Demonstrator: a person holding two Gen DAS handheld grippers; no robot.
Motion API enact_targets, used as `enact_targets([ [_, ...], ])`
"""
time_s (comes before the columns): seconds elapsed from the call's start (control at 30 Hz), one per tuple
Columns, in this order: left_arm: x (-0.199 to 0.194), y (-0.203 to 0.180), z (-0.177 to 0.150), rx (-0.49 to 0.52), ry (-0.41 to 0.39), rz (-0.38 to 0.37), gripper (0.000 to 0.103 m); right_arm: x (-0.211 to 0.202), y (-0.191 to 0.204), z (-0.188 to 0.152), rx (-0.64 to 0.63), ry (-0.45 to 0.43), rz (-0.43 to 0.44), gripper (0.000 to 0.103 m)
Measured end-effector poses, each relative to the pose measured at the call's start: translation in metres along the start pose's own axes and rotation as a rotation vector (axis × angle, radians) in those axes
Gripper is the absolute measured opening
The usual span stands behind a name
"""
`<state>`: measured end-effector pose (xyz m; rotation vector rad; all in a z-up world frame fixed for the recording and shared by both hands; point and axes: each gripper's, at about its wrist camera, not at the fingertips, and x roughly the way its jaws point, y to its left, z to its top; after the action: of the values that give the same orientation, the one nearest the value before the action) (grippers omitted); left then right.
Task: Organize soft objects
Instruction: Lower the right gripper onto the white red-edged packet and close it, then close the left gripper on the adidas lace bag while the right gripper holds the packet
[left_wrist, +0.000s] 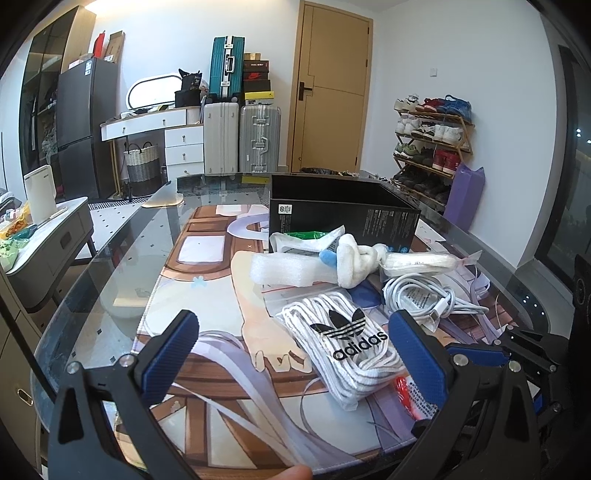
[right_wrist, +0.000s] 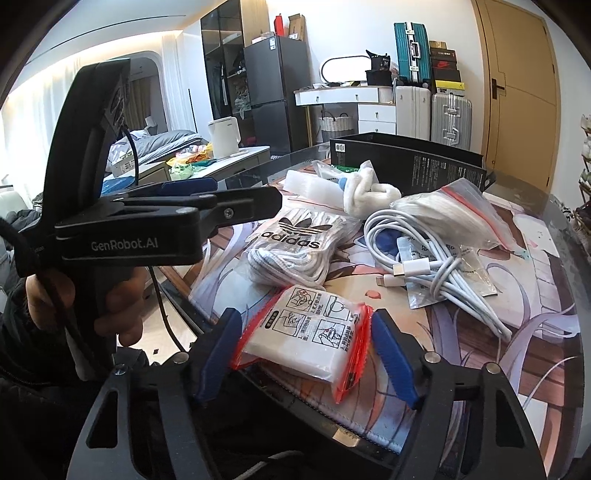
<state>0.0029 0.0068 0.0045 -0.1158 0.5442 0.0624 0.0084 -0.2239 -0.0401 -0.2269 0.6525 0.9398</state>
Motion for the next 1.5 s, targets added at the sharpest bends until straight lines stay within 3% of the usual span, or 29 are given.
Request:
enact_targets([
  [0.13,0.001,-0.003,0.0,0.006,0.008,-0.004,0.103,-0.01,-0.006,-0.003,0.007,-0.006,0.004,0.058],
  [0.5,0.002,-0.007,-0.001,0.011,0.013,-0.005,0.103,-0.024,-0.013,-0.009,0.024,-0.03,0.01,0.053],
  [0.93,0.007,-0.013,-0.001,0.028,0.031,-0.005,0.103,-0.043,-0.028,-0.009,0.052,-0.075,-0.034,0.053],
  [1.33,0.036,-0.031,0.0,0.079,0.132,0.027,0.103,-0.039,-0.043,-0.016,0.072,-0.036,-0.077,0.053],
  [1.5,0.046,-0.027,-0.001,0.056,0.184,0.008,0.102,-0.038,-0.045,-0.016,0.076,-0.038,-0.077,0.06],
])
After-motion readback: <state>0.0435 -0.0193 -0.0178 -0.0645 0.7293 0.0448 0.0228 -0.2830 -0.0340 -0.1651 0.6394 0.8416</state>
